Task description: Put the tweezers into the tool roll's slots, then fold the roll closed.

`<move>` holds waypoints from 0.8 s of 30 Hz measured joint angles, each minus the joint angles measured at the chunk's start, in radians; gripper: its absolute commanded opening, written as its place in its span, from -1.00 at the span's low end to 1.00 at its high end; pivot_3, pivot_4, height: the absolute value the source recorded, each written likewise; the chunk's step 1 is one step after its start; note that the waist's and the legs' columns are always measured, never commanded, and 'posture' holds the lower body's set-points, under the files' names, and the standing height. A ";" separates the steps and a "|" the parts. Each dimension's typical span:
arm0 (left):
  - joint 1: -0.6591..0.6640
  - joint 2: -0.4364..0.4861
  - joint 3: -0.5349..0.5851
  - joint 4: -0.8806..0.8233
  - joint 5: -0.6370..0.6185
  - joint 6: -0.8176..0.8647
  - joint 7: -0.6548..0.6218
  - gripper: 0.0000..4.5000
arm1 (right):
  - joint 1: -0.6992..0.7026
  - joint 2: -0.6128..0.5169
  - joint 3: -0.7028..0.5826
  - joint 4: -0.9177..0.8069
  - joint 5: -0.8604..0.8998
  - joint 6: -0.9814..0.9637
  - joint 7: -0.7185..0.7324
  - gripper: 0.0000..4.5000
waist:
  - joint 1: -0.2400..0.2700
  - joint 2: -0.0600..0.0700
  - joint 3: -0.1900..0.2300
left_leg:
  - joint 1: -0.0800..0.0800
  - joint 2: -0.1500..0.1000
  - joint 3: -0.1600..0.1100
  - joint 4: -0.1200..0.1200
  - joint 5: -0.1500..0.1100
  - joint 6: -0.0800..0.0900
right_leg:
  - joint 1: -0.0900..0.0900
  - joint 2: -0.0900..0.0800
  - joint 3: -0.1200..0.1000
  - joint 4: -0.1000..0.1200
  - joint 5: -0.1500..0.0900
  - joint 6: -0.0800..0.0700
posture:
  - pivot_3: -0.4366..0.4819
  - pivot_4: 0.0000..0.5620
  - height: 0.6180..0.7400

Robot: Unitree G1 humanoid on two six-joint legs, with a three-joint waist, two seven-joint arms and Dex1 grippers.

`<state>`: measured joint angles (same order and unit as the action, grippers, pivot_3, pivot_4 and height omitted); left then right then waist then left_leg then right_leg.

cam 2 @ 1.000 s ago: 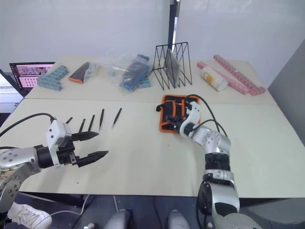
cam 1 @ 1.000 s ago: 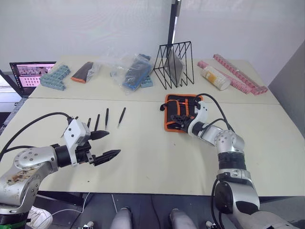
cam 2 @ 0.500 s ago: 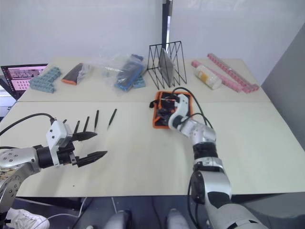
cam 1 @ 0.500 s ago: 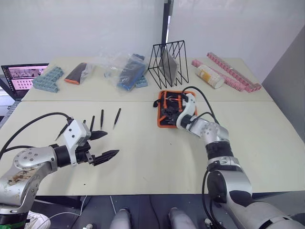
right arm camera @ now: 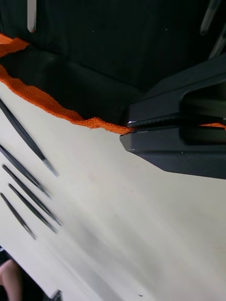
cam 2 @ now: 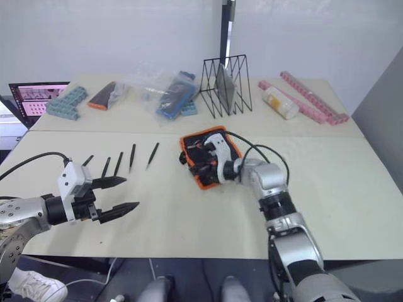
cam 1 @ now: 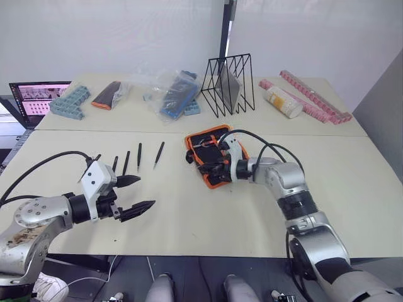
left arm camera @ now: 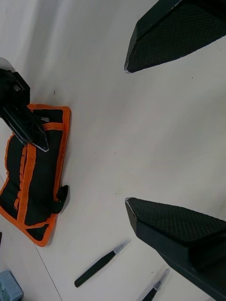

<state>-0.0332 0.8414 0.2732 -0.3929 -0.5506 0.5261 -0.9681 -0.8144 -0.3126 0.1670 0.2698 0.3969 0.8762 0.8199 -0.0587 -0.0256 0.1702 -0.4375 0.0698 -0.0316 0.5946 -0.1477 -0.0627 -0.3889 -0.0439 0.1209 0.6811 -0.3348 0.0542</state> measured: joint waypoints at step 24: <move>-0.858 -0.168 -0.569 0.958 0.476 -0.670 -0.417 1.00 | 0.167 -0.175 0.142 -0.380 -0.039 0.045 0.049 -0.99 | 0.032 -0.001 0.000 | -0.006 -0.001 -0.004 0.012 0.000 0.001 | 0.000 0.001 -0.003 0.001 0.000 0.000 | -0.05 -0.47 0.92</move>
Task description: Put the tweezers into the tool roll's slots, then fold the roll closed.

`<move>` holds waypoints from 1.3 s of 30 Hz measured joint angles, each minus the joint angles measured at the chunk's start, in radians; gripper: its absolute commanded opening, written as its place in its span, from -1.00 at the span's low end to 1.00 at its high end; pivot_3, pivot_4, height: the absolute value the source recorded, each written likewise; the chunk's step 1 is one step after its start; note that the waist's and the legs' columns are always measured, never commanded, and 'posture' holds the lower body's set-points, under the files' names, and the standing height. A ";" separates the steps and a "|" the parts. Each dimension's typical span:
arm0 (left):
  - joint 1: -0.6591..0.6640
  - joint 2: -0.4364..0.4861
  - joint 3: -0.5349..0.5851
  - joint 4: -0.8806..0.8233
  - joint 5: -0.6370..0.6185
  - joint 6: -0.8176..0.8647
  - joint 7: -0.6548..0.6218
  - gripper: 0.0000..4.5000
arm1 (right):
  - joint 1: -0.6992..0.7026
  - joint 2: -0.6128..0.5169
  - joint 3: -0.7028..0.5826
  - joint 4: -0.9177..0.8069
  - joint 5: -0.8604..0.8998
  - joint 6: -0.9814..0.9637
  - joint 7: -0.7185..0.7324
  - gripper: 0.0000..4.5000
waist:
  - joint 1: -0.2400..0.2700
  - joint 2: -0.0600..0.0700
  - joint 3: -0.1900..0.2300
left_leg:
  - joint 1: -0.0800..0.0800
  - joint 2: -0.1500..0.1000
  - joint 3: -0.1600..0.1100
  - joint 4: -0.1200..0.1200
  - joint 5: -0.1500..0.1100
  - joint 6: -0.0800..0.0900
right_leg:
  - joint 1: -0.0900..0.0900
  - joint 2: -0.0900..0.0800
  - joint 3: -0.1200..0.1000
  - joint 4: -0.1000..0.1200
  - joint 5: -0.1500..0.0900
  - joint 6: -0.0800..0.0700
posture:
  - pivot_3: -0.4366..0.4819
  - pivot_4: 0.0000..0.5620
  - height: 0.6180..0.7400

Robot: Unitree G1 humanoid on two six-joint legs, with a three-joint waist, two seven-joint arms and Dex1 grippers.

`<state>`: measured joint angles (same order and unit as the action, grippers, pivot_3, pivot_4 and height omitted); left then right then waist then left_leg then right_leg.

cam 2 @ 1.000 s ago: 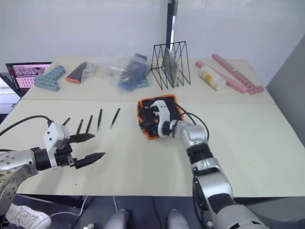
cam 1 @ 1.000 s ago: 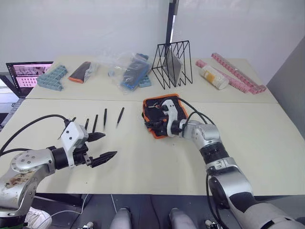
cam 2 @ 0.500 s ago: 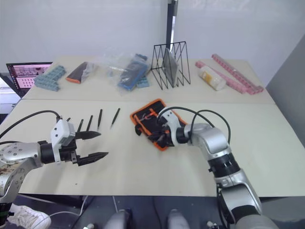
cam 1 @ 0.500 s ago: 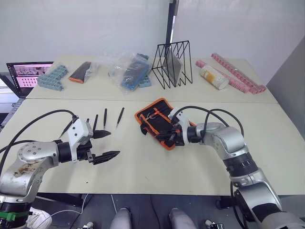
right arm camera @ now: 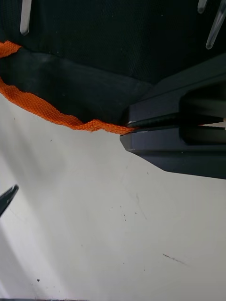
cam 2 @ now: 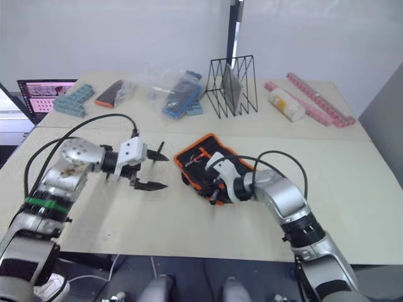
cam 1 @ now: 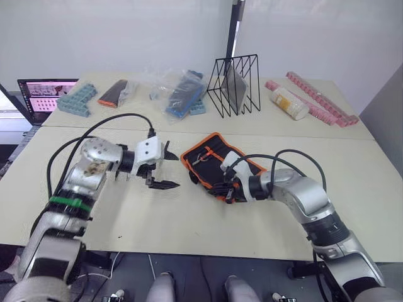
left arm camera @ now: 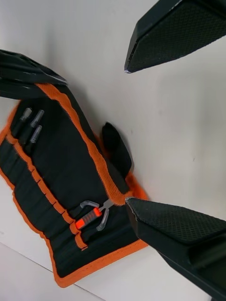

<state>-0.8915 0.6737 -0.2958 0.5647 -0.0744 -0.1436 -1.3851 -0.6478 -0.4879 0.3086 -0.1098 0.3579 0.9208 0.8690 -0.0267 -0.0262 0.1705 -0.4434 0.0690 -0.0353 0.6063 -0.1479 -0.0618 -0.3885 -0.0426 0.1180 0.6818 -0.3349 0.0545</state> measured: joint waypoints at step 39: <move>-0.264 -0.213 -0.004 0.571 0.208 -0.385 -0.041 -0.34 | 0.031 -0.010 -0.010 -0.018 0.002 0.005 -0.036 -1.00 | 0.009 0.000 0.000 | -0.002 -0.001 -0.005 0.002 0.000 0.000 | 0.001 0.000 -0.005 0.003 0.000 0.000 | -0.05 -0.47 0.92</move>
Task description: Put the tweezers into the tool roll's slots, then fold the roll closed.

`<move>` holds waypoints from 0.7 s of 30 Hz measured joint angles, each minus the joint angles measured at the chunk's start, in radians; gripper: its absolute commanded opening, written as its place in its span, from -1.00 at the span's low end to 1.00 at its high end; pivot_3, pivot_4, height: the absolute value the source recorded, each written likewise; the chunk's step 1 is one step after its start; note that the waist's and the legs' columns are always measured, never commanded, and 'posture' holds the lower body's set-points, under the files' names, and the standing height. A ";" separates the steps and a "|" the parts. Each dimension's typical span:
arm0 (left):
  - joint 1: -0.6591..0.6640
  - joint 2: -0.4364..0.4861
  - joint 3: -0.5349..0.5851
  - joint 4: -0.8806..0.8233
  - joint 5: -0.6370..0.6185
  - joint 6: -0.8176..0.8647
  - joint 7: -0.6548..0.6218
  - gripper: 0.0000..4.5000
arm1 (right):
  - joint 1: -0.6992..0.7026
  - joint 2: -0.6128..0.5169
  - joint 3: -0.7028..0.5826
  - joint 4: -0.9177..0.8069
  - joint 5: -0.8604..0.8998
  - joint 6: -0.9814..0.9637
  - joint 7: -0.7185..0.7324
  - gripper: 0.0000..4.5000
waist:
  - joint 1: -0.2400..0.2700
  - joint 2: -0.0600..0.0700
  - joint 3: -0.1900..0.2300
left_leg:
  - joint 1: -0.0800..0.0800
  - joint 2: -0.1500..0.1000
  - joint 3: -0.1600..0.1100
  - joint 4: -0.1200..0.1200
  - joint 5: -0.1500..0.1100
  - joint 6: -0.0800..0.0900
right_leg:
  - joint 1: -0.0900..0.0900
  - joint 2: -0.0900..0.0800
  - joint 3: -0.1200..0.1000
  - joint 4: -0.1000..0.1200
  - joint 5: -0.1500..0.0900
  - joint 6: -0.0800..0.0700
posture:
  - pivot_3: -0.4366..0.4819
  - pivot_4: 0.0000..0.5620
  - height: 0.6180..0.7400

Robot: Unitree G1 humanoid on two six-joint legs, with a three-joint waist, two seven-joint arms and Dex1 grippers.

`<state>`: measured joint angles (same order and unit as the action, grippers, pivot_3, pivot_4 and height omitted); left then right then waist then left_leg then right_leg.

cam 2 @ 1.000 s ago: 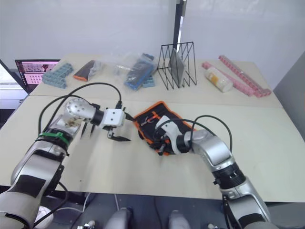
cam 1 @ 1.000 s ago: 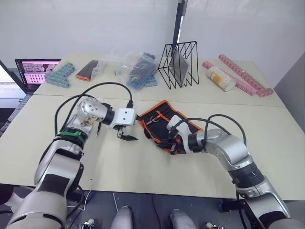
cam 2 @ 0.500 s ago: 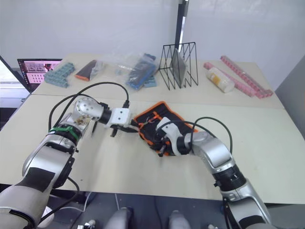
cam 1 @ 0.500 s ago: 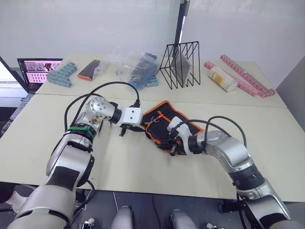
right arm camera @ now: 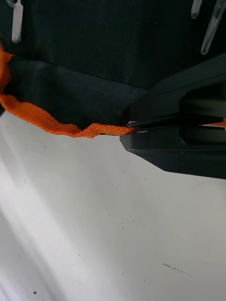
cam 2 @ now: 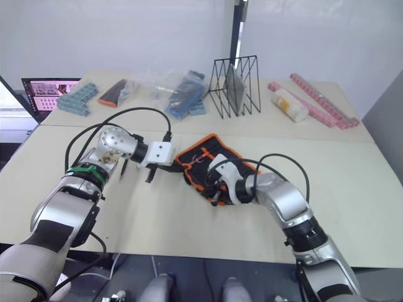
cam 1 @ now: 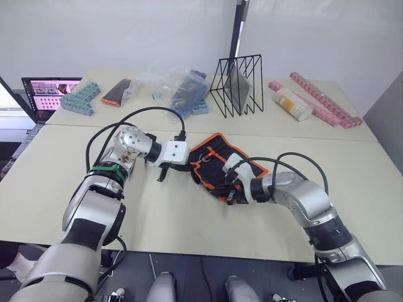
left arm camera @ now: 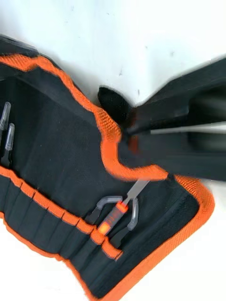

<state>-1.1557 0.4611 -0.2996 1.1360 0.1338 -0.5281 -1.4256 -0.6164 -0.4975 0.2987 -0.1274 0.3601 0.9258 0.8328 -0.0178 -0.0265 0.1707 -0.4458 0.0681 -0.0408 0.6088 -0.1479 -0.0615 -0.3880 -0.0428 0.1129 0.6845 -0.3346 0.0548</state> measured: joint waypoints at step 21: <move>-0.055 -0.018 -0.044 0.074 0.148 -0.126 0.150 -0.03 | -0.002 -0.001 -0.003 0.005 0.000 0.000 -0.005 -1.00 | 0.003 0.000 0.000 | 0.000 -0.001 -0.004 0.001 0.000 0.000 | 0.001 0.000 -0.004 0.001 0.000 0.000 | -0.05 -0.47 0.92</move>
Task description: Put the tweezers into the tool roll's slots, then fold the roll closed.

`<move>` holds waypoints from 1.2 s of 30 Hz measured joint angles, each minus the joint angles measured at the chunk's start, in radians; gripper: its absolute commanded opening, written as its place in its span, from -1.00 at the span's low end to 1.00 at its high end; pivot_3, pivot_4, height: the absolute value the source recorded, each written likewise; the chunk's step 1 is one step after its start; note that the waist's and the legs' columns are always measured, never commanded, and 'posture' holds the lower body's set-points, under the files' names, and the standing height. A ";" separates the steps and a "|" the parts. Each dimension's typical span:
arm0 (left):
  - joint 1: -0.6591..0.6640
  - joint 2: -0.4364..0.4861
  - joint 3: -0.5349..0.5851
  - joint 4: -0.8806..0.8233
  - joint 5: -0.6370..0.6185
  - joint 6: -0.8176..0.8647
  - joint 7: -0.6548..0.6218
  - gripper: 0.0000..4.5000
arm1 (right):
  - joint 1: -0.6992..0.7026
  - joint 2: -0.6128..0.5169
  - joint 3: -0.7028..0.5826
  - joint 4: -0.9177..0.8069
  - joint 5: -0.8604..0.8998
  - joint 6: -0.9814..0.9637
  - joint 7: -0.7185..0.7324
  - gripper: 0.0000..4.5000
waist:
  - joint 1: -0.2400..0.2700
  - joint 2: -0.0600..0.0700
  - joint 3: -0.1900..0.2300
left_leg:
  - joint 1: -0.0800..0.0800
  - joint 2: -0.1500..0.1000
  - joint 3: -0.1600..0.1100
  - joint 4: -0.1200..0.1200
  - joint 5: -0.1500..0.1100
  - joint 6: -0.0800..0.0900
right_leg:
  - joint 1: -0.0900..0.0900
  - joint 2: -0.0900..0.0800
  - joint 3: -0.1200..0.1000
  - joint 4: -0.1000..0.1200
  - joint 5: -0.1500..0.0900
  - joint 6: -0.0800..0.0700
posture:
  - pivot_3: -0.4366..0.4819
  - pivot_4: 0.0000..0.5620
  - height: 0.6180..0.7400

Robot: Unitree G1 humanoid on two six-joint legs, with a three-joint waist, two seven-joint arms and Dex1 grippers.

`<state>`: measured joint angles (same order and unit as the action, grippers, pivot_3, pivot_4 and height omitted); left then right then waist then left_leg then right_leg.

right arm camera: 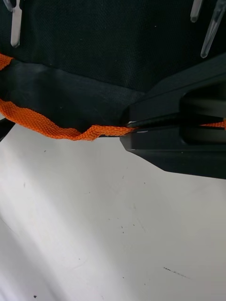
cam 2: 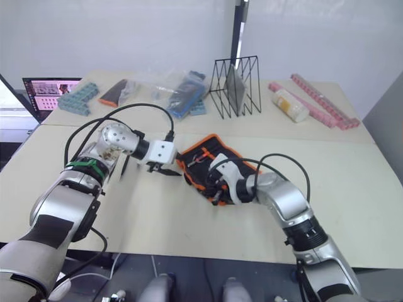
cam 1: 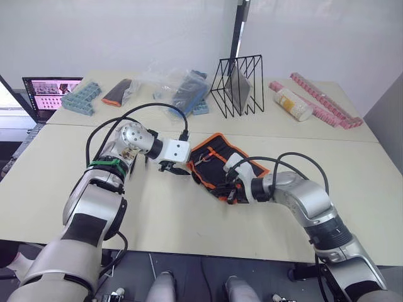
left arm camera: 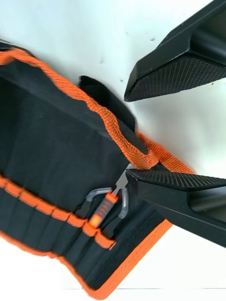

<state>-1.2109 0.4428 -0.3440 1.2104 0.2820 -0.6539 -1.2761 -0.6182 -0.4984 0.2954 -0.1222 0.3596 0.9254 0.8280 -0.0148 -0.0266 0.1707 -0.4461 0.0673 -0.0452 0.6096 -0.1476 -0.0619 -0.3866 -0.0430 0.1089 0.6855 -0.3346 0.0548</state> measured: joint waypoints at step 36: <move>0.212 0.035 0.007 -0.195 -0.082 -0.025 -0.151 -1.00 | 0.128 -0.015 0.045 -0.075 -0.038 -0.040 -0.003 -0.74 | -0.004 0.000 0.000 | 0.013 0.000 -0.007 -0.002 0.000 0.000 | 0.018 0.000 -0.008 -0.004 0.000 0.000 | -0.05 -0.47 0.92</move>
<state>-0.9992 0.4776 -0.3367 1.0156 0.1998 -0.6787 -1.4270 -0.4900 -0.5130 0.3409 -0.1977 0.3215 0.8856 0.8252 -0.0188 -0.0262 0.1702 -0.4334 0.0676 -0.0520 0.6080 -0.1478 -0.0615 -0.3688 -0.0430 0.1007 0.6817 -0.3349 0.0546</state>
